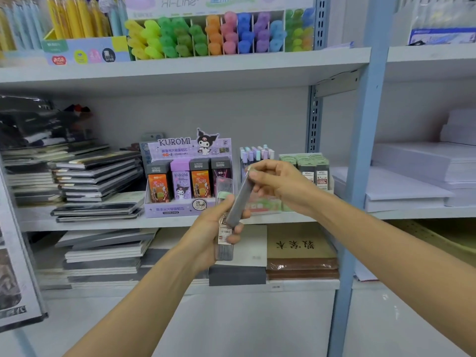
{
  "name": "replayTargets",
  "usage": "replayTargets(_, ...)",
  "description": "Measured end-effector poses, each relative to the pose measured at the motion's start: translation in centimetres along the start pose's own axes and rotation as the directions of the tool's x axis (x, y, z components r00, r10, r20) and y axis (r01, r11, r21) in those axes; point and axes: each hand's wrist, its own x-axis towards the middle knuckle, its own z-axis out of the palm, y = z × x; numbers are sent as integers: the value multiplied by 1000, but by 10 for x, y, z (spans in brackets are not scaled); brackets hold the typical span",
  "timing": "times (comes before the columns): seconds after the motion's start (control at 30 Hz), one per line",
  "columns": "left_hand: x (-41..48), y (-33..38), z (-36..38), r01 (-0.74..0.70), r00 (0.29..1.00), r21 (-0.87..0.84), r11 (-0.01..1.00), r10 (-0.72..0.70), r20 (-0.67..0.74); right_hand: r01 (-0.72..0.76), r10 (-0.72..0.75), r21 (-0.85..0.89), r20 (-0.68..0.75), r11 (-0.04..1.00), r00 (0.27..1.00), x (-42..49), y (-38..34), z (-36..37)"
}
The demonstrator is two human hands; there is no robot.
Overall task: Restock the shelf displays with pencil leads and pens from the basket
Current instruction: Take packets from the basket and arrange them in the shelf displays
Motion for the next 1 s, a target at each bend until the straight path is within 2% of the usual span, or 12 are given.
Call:
replayTargets(0.07, 1, -2, 6, -64, 997, 105, 992, 67, -24, -10, 10, 49, 14, 999, 1000, -5, -2, -3)
replayTargets(0.2, 7, -5, 19, -145, 975, 236, 961, 179, -130, -71, 74, 46, -60, 996, 995, -15, 0, -12)
replayTargets(0.33, 11, -9, 29, -90, 985, 183, 979, 115, -128, -89, 86, -19, -118, 996, 989, -24, -6, -33)
replayTargets(0.47, 15, -10, 41, -65, 997, -18, 998, 64, -38, 78, -106, -103, -303, 992, 947, -30, -26, -68)
replayTargets(0.57, 20, -14, 45, -95, 995, 41, 995, 95, -7, 202, -276, -212, -421, 956, 864, -32, -39, -97)
replayTargets(0.63, 22, -17, 48, -112, 994, 75, 991, 111, 13, 233, -351, -296, -453, 926, 820, -33, -43, -113)
replayTargets(0.73, 24, -22, 50, -137, 990, 111, 984, 139, -4, 196, -379, -401, -452, 895, 807, -33, -42, -130)
replayTargets(1.0, 24, -27, 54, -113, 992, 135, 984, 119, -36, 87, -324, -544, -358, 834, 876, -23, -11, -129)
